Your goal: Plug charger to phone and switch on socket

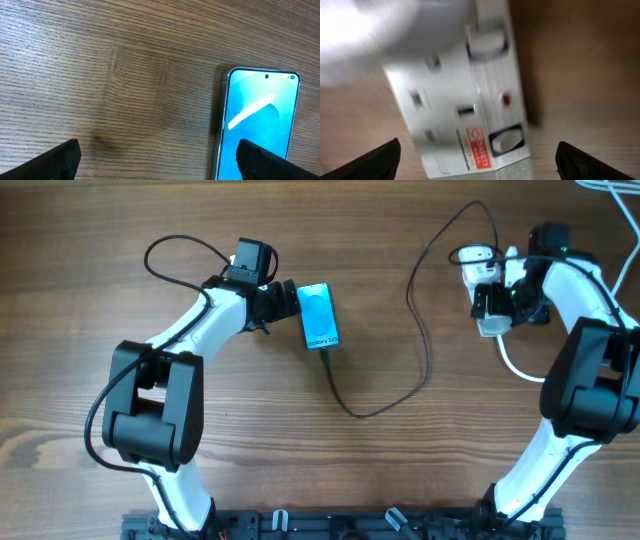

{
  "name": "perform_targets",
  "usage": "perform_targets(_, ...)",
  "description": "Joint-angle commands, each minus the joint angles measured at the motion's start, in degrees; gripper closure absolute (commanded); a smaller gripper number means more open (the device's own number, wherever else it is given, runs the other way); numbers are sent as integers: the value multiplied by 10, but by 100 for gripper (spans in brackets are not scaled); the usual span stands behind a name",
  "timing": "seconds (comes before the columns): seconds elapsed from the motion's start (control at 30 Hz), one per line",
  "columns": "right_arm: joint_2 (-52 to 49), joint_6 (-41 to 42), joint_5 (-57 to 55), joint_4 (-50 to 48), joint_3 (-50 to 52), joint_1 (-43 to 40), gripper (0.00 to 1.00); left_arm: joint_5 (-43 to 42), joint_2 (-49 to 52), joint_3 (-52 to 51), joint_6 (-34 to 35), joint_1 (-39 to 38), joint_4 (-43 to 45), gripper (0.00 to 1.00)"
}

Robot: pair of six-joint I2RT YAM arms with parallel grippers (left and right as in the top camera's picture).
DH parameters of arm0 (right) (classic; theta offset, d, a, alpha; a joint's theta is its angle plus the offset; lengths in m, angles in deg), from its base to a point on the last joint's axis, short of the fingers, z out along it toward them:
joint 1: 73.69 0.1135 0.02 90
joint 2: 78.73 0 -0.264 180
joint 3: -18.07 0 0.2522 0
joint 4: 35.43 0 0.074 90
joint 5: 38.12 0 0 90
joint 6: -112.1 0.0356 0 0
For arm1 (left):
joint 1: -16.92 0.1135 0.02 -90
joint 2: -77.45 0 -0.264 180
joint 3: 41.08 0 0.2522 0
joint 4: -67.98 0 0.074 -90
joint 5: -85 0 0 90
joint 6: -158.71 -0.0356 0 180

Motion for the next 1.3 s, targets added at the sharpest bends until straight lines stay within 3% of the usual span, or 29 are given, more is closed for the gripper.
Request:
perform_targets(0.0, 16, 8, -4, 3, -43, 0, 0, 8, 6, -2, -2, -1, 2, 0)
perform_targets(0.23, 46, 12, 27, -4, -43, 0, 0, 8, 6, -2, -2, -1, 2, 0)
perform_targets(0.33, 47, -60, 125, -3, -43, 0, 0, 8, 6, -2, -2, -1, 2, 0)
perform_targets(0.53, 46, -118, 126, -4, -35, 0, 0, 8, 6, -2, -2, -1, 2, 0)
perform_targets(0.73, 46, -71, 125, -45, -30, 0, 3, 8, 6, -2, -2, -1, 2, 0)
perform_targets(0.83, 46, -12, 94, -75, -20, 0, 20, 8, 6, -2, -2, -1, 2, 0)
perform_targets(0.93, 46, 34, 48, -95, -6, 0, 68, 8, 6, -2, -2, -1, 2, 0)
perform_targets(1.0, 46, 38, 28, -98, 3, 0, 85, 8, 6, -2, -2, -1, 2, 0)
perform_targets(1.07, 46, 38, 19, -106, 15, 0, 89, 8, 6, -2, -2, -1, 2, 0)
perform_targets(1.27, 41, 51, 19, -157, 52, 0, 86, 8, 6, -2, -2, -1, 2, 0)
